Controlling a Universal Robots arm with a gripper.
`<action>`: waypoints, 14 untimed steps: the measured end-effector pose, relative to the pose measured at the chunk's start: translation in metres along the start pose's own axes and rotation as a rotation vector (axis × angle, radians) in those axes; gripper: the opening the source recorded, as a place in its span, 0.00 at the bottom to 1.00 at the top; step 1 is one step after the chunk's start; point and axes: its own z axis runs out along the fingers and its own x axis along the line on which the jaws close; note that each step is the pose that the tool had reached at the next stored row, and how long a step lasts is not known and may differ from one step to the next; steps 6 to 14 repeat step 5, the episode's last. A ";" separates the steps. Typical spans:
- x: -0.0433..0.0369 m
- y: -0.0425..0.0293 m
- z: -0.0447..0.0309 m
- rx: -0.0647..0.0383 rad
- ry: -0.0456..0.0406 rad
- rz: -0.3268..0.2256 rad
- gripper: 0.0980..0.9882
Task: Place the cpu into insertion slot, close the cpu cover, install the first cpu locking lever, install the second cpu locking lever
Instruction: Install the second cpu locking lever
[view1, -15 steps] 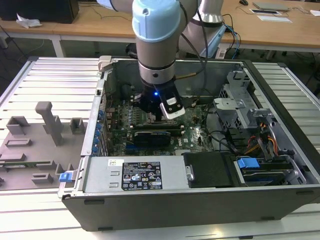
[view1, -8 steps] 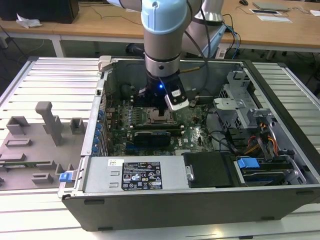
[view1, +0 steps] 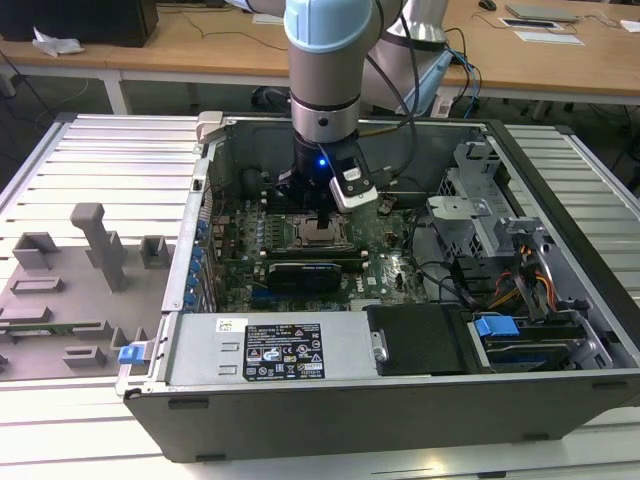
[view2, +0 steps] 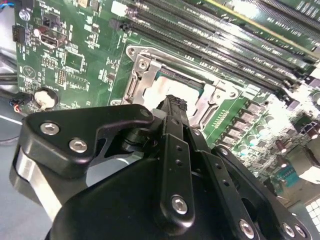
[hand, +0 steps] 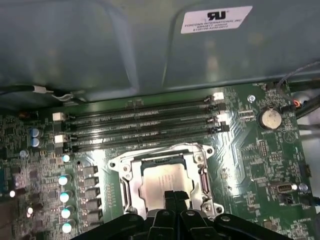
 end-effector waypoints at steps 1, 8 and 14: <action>0.0000 0.0000 0.0000 0.000 0.0000 0.000 0.01; 0.0000 0.0000 0.0000 0.000 0.0000 0.000 0.01; 0.0000 0.0000 0.0000 0.000 0.0000 0.000 0.01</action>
